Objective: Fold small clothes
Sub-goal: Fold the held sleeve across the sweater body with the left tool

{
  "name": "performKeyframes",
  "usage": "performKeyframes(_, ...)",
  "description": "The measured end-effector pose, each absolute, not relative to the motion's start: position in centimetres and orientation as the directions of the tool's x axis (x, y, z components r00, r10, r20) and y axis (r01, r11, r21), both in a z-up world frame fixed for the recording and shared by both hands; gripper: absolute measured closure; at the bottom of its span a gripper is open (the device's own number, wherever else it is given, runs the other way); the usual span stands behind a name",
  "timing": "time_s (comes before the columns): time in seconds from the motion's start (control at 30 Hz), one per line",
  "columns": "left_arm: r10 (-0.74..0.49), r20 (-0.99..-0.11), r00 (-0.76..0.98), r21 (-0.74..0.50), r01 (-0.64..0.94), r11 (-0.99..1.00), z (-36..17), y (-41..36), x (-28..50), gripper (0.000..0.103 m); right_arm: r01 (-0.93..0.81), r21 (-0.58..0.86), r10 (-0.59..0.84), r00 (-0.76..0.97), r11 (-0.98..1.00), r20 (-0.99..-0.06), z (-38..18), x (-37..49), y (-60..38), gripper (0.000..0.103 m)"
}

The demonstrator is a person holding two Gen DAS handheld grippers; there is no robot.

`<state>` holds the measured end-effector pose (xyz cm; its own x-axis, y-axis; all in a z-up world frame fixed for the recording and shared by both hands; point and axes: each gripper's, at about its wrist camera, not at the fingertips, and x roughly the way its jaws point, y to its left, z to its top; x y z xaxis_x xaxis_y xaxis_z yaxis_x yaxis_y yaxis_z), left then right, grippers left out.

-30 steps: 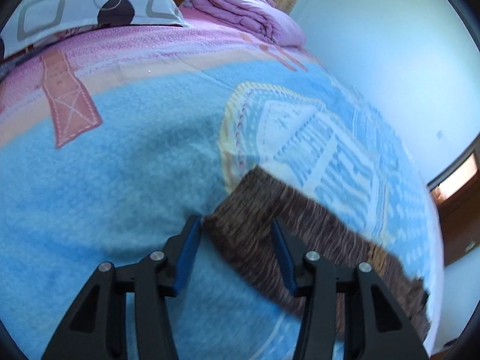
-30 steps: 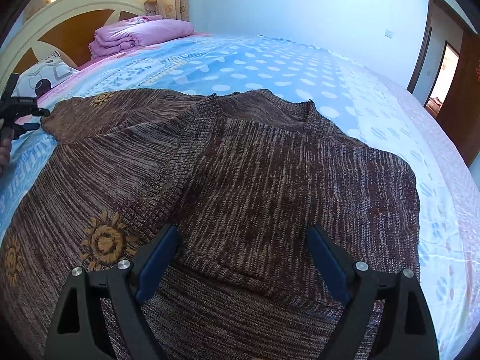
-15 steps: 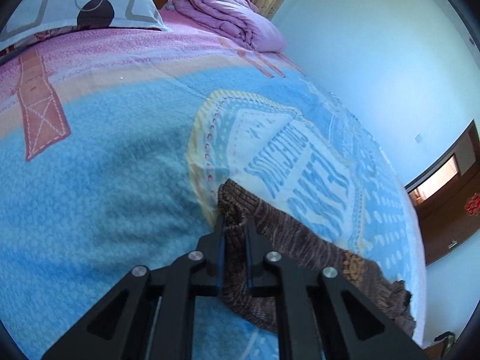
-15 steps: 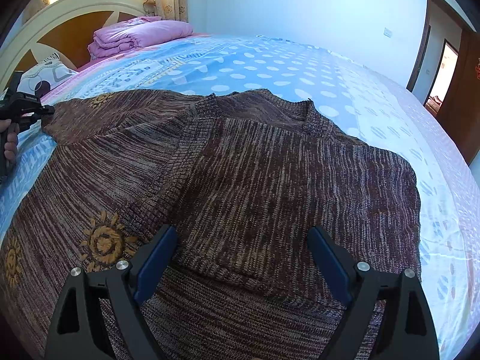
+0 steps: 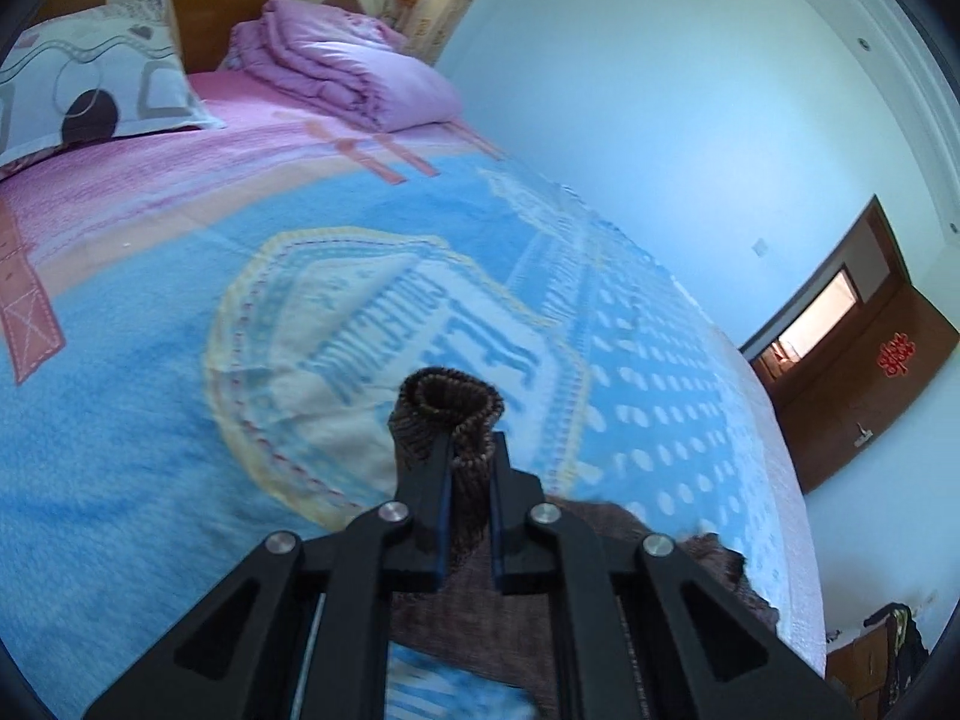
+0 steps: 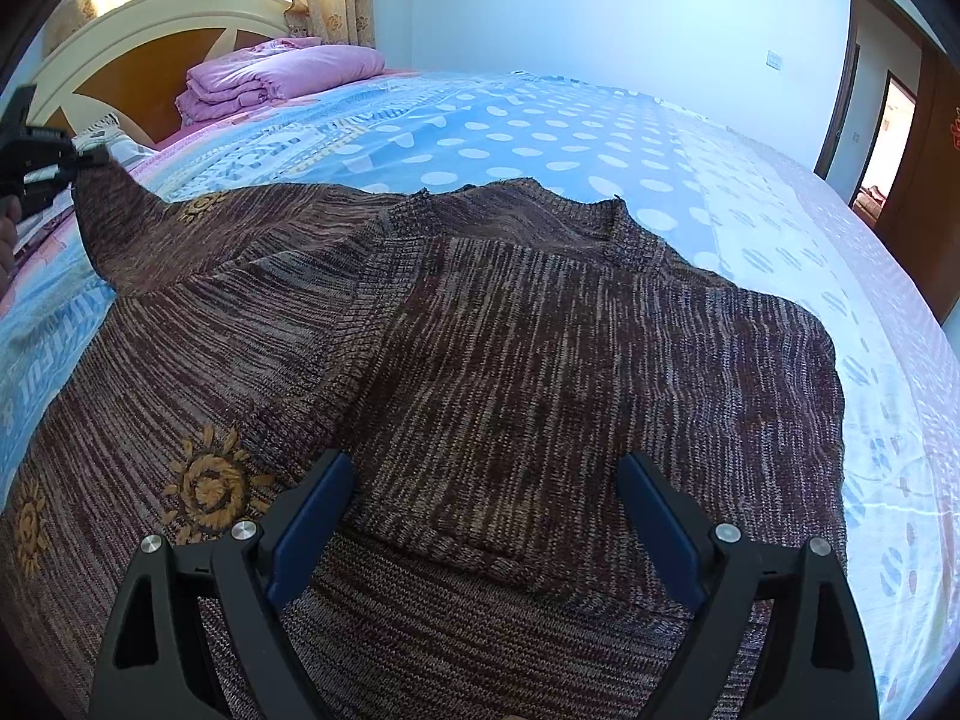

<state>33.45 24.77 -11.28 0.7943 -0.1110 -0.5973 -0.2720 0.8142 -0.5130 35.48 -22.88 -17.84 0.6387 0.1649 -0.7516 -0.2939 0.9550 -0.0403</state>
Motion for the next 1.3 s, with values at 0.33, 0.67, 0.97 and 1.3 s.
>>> performKeyframes(0.33, -0.206, -0.545, 0.812, -0.553, -0.164, 0.817, -6.7, 19.2, 33.0, 0.093, -0.282, 0.190, 0.336, 0.685, 0.940, -0.647, -11.5, 33.3, -28.0, 0.012)
performKeyframes(0.67, -0.276, -0.525, 0.805, -0.564, -0.087, 0.821, -4.9, 13.5, 33.6, 0.093, -0.242, 0.172, 0.295, 0.709, 0.955, -0.640, -10.4, 27.4, -33.9, 0.012)
performKeyframes(0.97, -0.353, -0.502, 0.789, -0.599, -0.024, 0.801, -4.1, 8.5, 34.4, 0.093, -0.214, 0.189, 0.286, 0.718, 0.958, -0.634, -11.6, 22.8, -38.3, 0.012)
performKeyframes(1.3, -0.422, -0.489, 0.764, -0.629, 0.027, 0.777, -4.7, 3.1, 34.9, 0.093, -0.243, 0.182, 0.303, 0.727, 0.953, -0.616, -13.2, 19.9, -38.5, 0.012)
